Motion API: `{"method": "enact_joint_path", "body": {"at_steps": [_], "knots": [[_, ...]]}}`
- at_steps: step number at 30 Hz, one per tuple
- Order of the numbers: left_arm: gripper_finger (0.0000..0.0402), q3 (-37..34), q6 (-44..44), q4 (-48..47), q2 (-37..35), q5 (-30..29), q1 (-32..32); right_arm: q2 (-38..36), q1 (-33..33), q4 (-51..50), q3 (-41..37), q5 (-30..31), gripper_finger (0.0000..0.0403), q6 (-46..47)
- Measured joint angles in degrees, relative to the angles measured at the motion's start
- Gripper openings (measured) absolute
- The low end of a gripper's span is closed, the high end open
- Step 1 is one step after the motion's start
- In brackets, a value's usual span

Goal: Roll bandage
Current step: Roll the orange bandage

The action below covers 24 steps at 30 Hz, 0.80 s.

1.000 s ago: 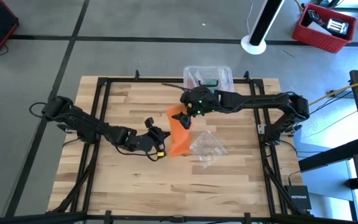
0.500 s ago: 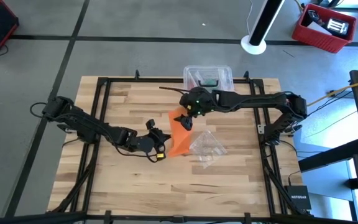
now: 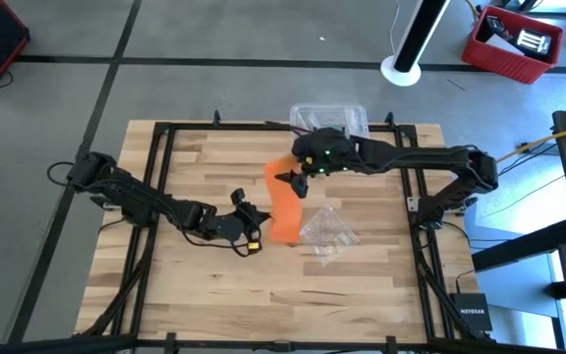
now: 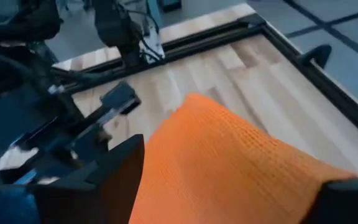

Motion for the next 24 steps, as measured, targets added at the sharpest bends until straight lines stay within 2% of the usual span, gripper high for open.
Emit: {"method": "enact_joint_path", "body": {"at_steps": [3,10,14,19,24], "knots": [[0.0,0.0,-0.2,0.1,0.0,0.2,-0.1,2.3,0.0,0.4,0.0,-3.8,0.0293,0.3],[0.0,0.0,0.0,-0.1,0.0,0.3,-0.4,6.7,0.0,-2.2,0.0,-6.4,0.0311,0.6],[0.0,0.0,0.5,-0.6,0.0,0.3,-0.4,6.0,0.0,-2.8,0.0,-10.2,0.0316,0.6],[0.0,0.0,3.2,-0.6,0.0,0.2,-1.0,3.3,0.0,-3.2,0.0,-10.7,0.0316,-0.1],[0.0,0.0,5.1,-0.5,0.0,0.1,-1.0,2.1,0.0,-8.7,0.0,-15.3,0.0317,-1.1]]}}
